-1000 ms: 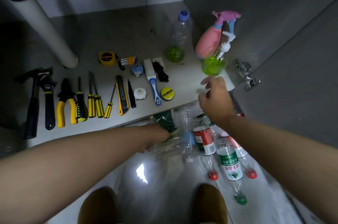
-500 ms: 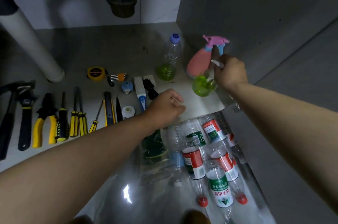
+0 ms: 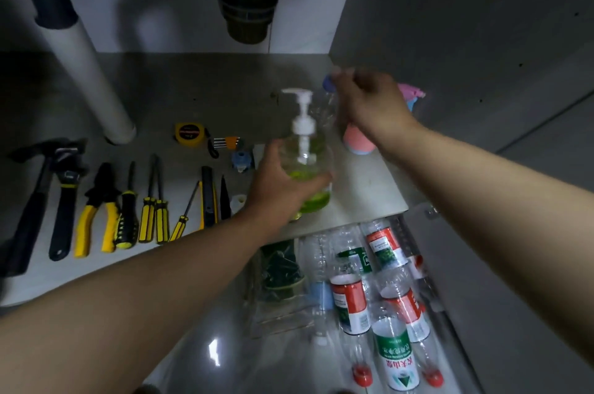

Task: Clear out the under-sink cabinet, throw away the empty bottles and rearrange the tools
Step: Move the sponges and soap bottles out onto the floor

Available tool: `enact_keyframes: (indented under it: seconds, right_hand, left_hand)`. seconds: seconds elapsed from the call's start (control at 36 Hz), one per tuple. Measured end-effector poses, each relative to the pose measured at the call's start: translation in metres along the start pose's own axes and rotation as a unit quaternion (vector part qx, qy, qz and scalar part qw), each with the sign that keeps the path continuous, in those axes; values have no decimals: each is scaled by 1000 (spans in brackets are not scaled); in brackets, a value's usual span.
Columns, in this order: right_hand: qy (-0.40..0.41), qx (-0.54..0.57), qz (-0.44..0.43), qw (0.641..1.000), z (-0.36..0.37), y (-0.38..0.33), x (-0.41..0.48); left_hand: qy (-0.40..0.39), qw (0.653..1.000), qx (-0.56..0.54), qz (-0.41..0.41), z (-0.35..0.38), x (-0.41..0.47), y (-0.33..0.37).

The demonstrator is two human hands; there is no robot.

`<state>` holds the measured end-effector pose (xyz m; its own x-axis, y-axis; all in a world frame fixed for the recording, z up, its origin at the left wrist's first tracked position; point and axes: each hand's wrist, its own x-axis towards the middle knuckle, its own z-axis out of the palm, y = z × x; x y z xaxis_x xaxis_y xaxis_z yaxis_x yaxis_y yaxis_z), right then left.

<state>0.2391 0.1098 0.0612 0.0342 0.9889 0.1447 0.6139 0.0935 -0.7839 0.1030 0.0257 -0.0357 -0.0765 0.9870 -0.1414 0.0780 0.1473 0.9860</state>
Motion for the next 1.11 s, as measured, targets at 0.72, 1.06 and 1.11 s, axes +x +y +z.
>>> enact_keyframes:
  seconds: [0.72, 1.06, 1.11]
  right_hand:
    - [30, -194, 37, 980, -135, 26, -155]
    - [-97, -306, 201, 926, -207, 80, -354]
    - [-115, -312, 232, 914, -200, 96, -380]
  left_hand:
    - [-209, 946, 240, 62, -17, -61, 76]
    - [-332, 906, 257, 48, 62, -174, 87]
    - [-354, 900, 250, 36, 67, -184, 78]
